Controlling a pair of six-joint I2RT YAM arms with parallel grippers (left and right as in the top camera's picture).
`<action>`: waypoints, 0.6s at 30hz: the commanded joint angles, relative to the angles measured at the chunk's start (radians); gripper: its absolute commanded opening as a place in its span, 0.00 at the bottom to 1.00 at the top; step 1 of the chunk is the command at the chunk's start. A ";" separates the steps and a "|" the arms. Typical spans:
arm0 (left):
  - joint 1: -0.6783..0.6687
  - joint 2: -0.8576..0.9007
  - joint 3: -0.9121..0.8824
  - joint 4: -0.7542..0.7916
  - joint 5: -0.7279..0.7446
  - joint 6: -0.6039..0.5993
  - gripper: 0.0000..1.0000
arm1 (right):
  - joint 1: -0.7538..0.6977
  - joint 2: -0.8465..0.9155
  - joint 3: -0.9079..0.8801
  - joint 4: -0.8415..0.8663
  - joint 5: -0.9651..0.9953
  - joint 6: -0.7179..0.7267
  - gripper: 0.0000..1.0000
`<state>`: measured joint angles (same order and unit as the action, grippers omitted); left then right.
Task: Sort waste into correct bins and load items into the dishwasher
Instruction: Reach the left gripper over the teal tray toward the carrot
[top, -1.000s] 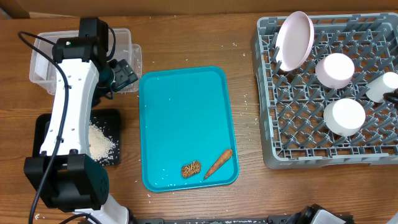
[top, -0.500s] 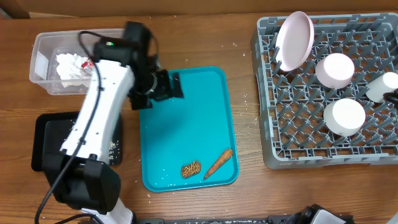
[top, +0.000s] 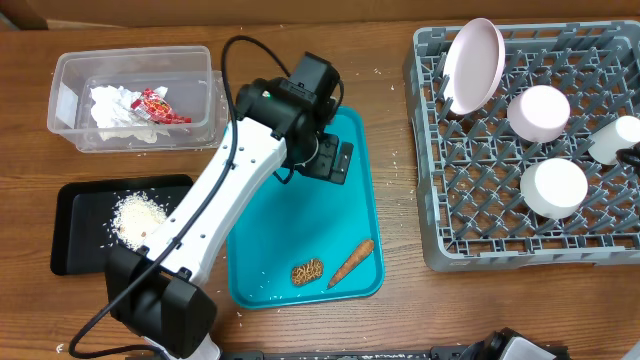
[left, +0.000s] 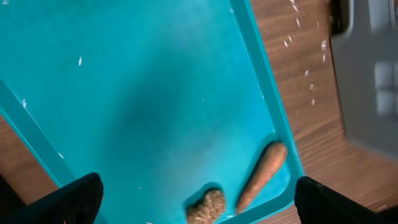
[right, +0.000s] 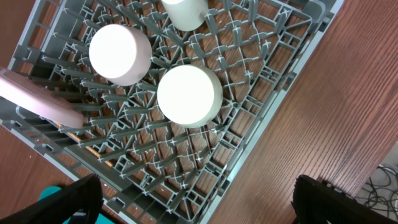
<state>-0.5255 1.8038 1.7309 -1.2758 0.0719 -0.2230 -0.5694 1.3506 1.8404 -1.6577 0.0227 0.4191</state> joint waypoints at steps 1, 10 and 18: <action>-0.055 0.019 -0.054 0.012 -0.008 0.220 1.00 | -0.005 -0.003 0.018 0.006 -0.005 0.008 1.00; -0.150 0.019 -0.315 0.212 -0.007 0.227 1.00 | -0.005 -0.003 0.018 0.006 -0.005 0.008 1.00; -0.177 0.019 -0.440 0.309 0.048 0.299 1.00 | -0.005 -0.003 0.018 0.006 -0.005 0.008 1.00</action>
<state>-0.6815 1.8153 1.3109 -0.9749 0.0902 0.0212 -0.5697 1.3506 1.8404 -1.6577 0.0223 0.4191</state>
